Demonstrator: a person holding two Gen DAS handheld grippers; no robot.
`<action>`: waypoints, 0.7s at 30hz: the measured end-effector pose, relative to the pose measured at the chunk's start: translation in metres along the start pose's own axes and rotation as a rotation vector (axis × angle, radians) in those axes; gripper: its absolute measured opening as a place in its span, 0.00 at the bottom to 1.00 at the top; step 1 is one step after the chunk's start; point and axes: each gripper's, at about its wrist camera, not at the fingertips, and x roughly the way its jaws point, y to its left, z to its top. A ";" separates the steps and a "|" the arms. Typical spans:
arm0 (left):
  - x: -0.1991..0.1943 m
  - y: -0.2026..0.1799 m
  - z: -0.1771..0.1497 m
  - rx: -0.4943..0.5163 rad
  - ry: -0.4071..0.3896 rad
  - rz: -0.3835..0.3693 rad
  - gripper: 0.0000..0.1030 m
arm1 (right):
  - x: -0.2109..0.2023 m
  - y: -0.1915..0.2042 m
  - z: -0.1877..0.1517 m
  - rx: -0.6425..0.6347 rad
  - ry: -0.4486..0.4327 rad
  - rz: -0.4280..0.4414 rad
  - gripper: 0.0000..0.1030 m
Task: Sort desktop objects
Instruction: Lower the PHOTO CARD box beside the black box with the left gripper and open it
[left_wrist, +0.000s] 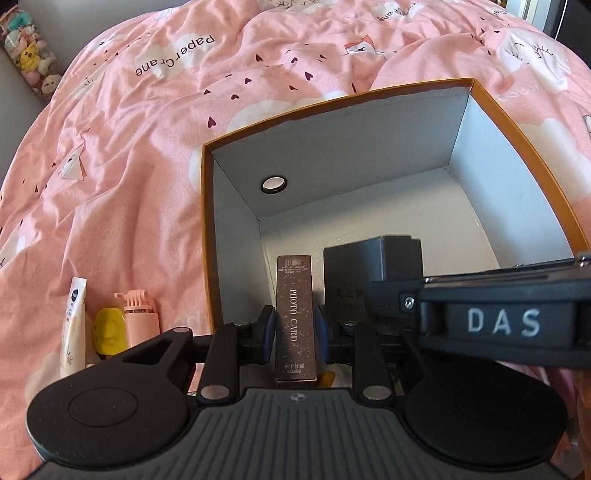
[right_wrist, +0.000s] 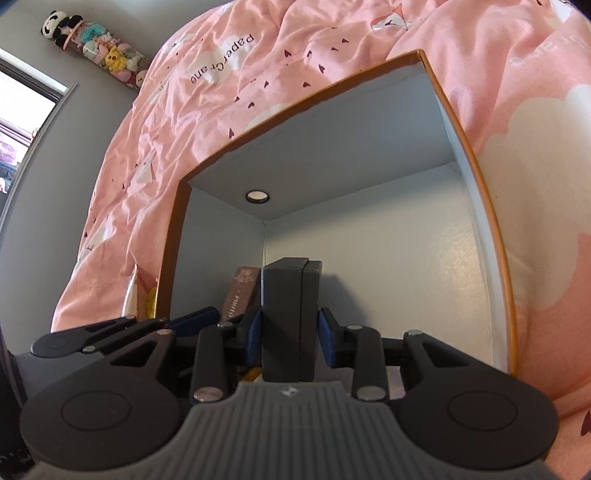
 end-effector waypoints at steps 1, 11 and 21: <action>0.000 0.001 0.000 0.006 0.002 -0.002 0.26 | 0.000 0.000 0.000 -0.003 0.006 0.001 0.34; -0.033 0.023 -0.014 0.039 -0.090 -0.103 0.32 | 0.007 0.012 0.005 -0.019 0.040 -0.030 0.34; -0.063 0.065 -0.024 -0.112 -0.205 -0.181 0.32 | 0.021 0.032 0.011 -0.021 0.063 0.012 0.28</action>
